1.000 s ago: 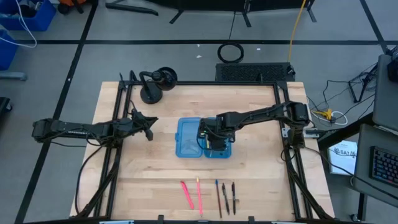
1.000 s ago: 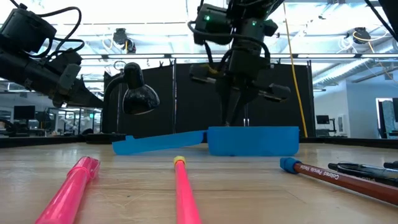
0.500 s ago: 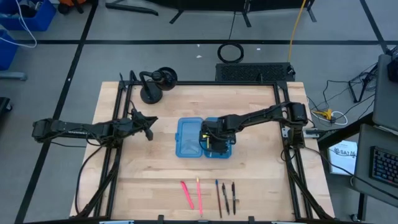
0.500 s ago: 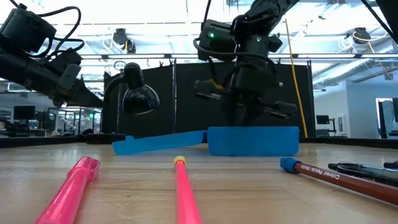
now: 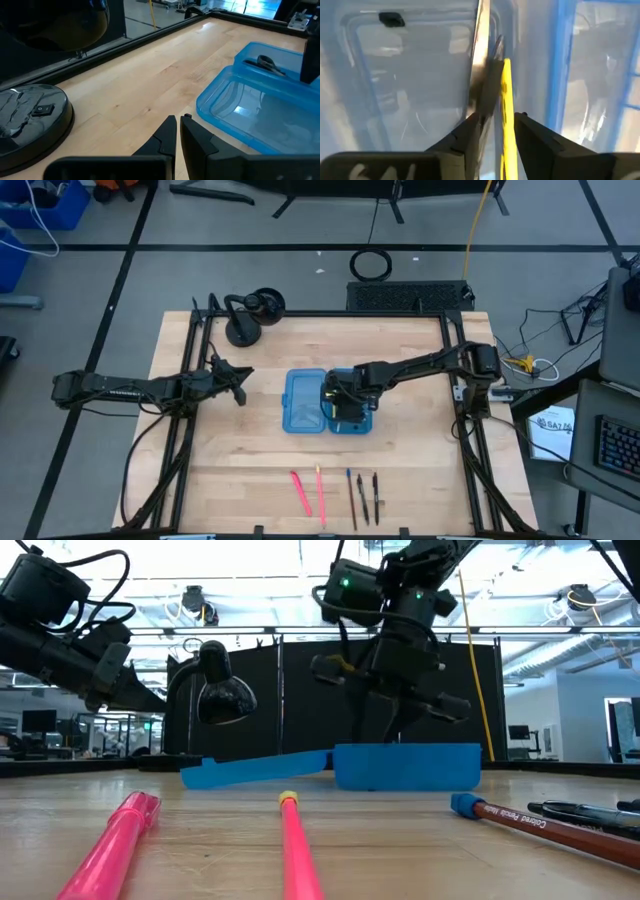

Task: Pick & place school supplies into a supply box
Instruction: Put the pink pen into the blue supply box

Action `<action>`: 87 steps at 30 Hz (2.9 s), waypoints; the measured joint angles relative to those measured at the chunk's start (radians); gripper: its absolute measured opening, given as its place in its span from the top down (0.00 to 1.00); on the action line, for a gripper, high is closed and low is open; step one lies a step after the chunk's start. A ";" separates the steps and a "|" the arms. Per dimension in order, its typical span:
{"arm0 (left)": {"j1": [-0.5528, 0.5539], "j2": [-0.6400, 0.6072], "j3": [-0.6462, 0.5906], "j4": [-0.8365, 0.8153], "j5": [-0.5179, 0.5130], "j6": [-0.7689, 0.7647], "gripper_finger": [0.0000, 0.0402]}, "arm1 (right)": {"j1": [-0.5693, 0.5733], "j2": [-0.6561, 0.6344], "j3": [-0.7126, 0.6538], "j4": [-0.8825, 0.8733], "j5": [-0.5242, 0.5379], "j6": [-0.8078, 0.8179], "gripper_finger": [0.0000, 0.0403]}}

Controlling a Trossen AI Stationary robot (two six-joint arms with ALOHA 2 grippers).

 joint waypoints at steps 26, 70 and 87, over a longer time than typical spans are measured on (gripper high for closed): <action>0.000 0.006 0.000 0.055 0.027 0.011 0.94 | 0.407 -0.938 -0.559 0.451 0.238 1.363 0.98; -0.675 1.135 1.175 -0.610 -0.128 -1.003 0.94 | 0.312 -1.382 -1.165 0.794 0.366 1.394 1.00; -0.765 1.830 2.092 -1.174 0.097 -1.795 0.94 | 0.315 -1.402 -1.189 0.755 0.258 1.368 1.00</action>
